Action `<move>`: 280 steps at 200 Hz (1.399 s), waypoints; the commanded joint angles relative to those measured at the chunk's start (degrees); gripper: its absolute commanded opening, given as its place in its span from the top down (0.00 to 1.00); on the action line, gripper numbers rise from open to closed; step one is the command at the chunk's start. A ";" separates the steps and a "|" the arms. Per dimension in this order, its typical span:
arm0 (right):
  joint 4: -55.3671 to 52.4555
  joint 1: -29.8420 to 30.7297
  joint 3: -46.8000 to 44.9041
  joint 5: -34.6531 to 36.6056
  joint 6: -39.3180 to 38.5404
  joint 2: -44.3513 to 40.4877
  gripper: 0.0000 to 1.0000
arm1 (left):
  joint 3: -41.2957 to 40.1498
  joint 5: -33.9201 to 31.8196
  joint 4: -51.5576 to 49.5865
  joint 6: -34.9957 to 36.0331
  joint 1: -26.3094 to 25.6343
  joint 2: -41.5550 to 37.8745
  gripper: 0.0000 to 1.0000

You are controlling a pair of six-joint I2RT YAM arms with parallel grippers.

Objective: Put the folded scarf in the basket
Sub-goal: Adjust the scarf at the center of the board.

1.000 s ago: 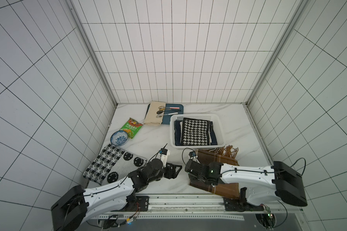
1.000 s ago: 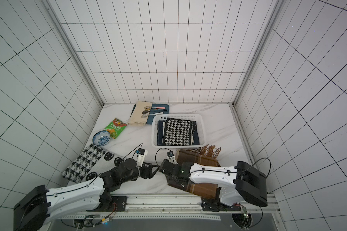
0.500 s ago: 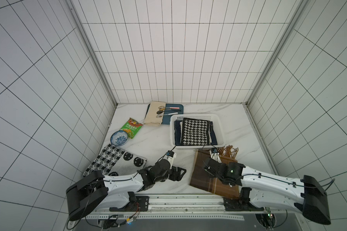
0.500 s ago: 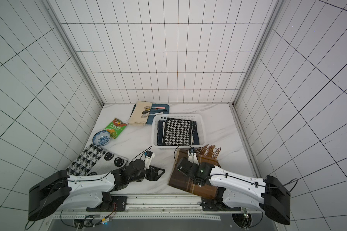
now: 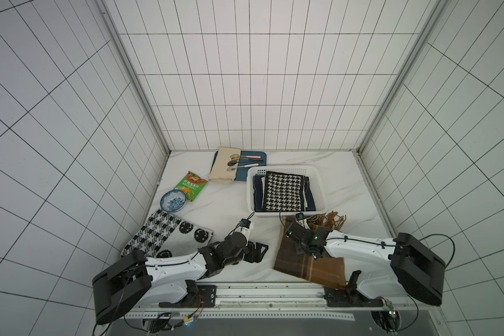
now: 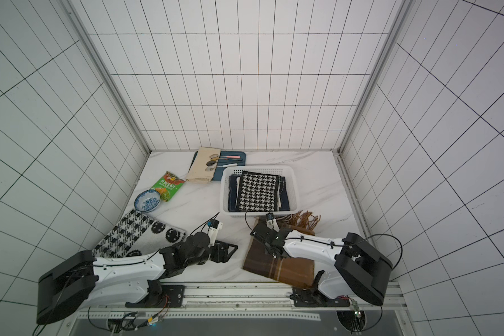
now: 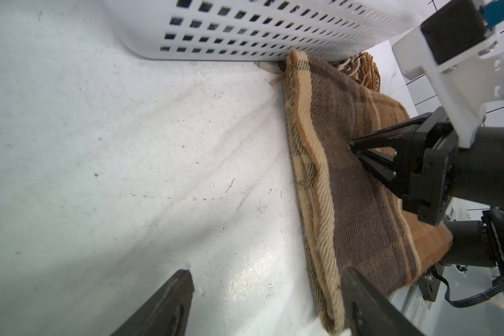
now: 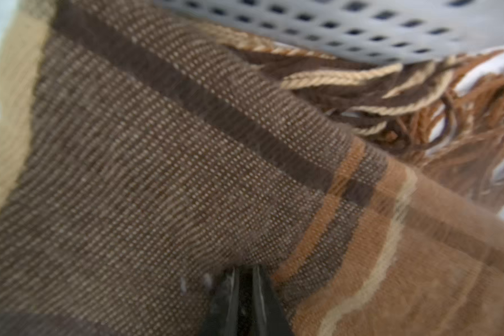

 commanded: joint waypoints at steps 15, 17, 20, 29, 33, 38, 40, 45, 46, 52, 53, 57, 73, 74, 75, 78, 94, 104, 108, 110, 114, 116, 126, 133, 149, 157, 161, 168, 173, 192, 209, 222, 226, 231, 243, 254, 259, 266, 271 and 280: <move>3.38 9.77 0.45 -4.94 5.71 3.68 0.86 | 0.86 -3.80 -4.17 1.15 1.63 -2.53 0.16; 3.53 10.07 0.54 -4.86 5.94 3.80 0.86 | 0.67 -3.70 -4.04 1.03 1.70 -2.72 0.16; 3.85 10.63 0.67 -4.79 6.15 4.05 0.86 | 0.41 -3.30 -3.75 0.95 1.73 -2.90 0.16; 4.26 11.09 1.53 -4.47 6.05 4.90 0.85 | -0.02 -2.05 -3.02 0.60 1.60 -3.32 0.16; 4.70 11.09 1.97 -4.27 5.73 5.25 0.85 | -0.12 -1.58 -2.76 0.35 1.48 -3.27 0.16; 5.26 10.93 2.55 -4.22 5.35 5.70 0.85 | -0.25 -1.21 -2.65 0.24 1.31 -3.06 0.16; 5.45 10.80 2.80 -4.24 5.17 5.84 0.85 | -0.27 -1.12 -2.56 0.15 1.21 -3.00 0.16; 5.80 10.53 3.58 -4.33 4.73 6.30 0.85 | -0.34 -1.00 -2.46 -0.01 0.97 -2.63 0.16; 5.85 10.53 3.83 -4.33 4.64 6.39 0.85 | -0.32 -1.00 -2.48 -0.03 0.91 -2.58 0.16; 5.98 10.24 4.96 -4.63 4.11 6.92 0.84 | -0.42 -0.91 -2.37 -0.36 0.77 -2.17 0.16; 5.98 10.20 5.14 -4.70 4.02 7.05 0.83 | -0.40 -0.87 -2.35 -0.43 0.72 -2.05 0.16; 6.03 10.03 5.97 -4.97 3.67 7.36 0.82 | -0.49 -0.70 -2.02 -0.57 0.69 -1.68 0.16; 4.99 9.80 8.90 -4.74 2.37 7.51 0.80 | -0.75 0.11 0.20 -1.28 0.50 0.29 0.16; 4.96 9.81 9.04 -4.76 2.32 7.43 0.80 | -0.74 0.17 0.43 -1.33 0.50 0.46 0.16; 4.90 9.77 9.11 -4.76 2.29 7.35 0.80 | -0.74 0.24 0.55 -1.35 0.50 0.63 0.16; 4.89 9.80 9.30 -4.63 2.20 7.05 0.80 | -0.66 0.39 1.13 -1.54 0.50 1.15 0.16; 5.08 10.00 8.61 -4.79 2.17 3.41 0.79 | 0.25 1.43 2.60 -1.91 -0.21 4.35 0.16; 4.75 10.03 7.23 -4.32 2.41 0.01 0.79 | 1.23 0.63 2.41 -1.51 -1.13 6.35 0.17; 4.27 10.03 6.57 -3.79 2.52 -1.46 0.78 | 1.88 0.01 1.63 -1.31 -1.42 7.07 0.17; 4.01 10.00 6.27 -3.52 2.70 -2.08 0.78 | 2.24 -0.68 1.10 -1.30 -1.67 7.44 0.17; 3.41 10.01 5.71 -2.85 2.96 -3.70 0.78 | 2.82 -1.51 0.27 -1.07 -2.13 8.16 0.17; 3.12 10.06 5.31 -2.60 3.08 -4.35 0.78 | 3.05 -1.87 0.06 -0.99 -2.35 8.46 0.17; 2.07 10.08 3.70 -2.07 3.38 -7.87 0.78 | 3.48 -3.05 0.13 -1.01 -2.92 10.40 0.18; 1.23 10.07 2.59 -1.77 3.64 -10.39 0.78 | 3.44 -2.79 1.40 -1.39 -2.87 11.90 0.21; 0.07 10.16 -0.24 -0.45 4.20 -15.51 0.78 | 2.75 -0.73 7.23 -1.95 -2.92 15.57 0.34; -0.48 10.15 -1.34 0.44 4.35 -18.01 0.78 | 2.26 2.40 12.15 -1.66 -2.85 17.59 0.42; -0.67 10.17 -1.88 0.72 4.37 -19.01 0.78 | 2.17 4.56 14.25 -1.64 -2.64 18.56 0.49; -0.95 10.08 -2.75 0.77 4.31 -20.49 0.78 | 2.36 8.29 16.77 -1.71 -1.55 20.09 0.74; -1.24 10.02 -3.29 0.69 4.29 -21.43 0.78 | 2.45 10.15 17.58 -1.89 -0.60 20.83 0.91; -2.23 9.99 -4.71 0.43 4.33 -23.91 0.78 | 1.70 9.46 14.93 -1.65 2.07 19.71 1.00; -2.57 9.72 -6.08 0.52 4.10 -25.77 0.78 | -1.43 8.02 11.63 -1.73 5.04 14.53 1.00; -2.51 8.23 -7.10 -1.29 2.96 -27.08 0.77 | -3.60 6.34 7.96 -1.64 6.93 8.93 1.00; -2.38 7.52 -7.37 -2.28 2.52 -27.50 0.77 | -3.80 5.08 6.22 -1.63 7.08 7.14 1.00; -2.13 6.49 -7.80 -3.48 1.99 -28.11 0.76 | -3.78 3.74 3.98 -1.57 7.09 5.15 1.00; -1.62 3.58 -9.00 -5.96 0.86 -29.87 0.72 | -3.57 3.04 1.01 -1.42 7.00 1.70 0.91; -1.64 0.24 -10.06 -8.78 0.17 -31.74 0.66 | -2.96 3.23 -0.31 -1.17 7.00 0.80 0.82; -1.66 -1.14 -10.43 -10.25 -0.20 -32.49 0.62 | -2.56 3.26 -0.72 -0.93 7.00 0.93 0.82; -1.62 -2.96 -11.03 -12.16 -0.61 -33.71 0.57 | -2.19 3.18 -1.16 -0.81 6.92 1.69 0.79; -1.50 -4.12 -11.46 -13.78 -0.87 -34.49 0.53 | -2.15 3.17 -0.82 -0.77 6.91 2.47 0.74; -1.25 -6.30 -12.28 -15.99 -1.05 -35.47 0.44 | -1.91 3.25 -0.08 -0.76 6.90 4.09 0.62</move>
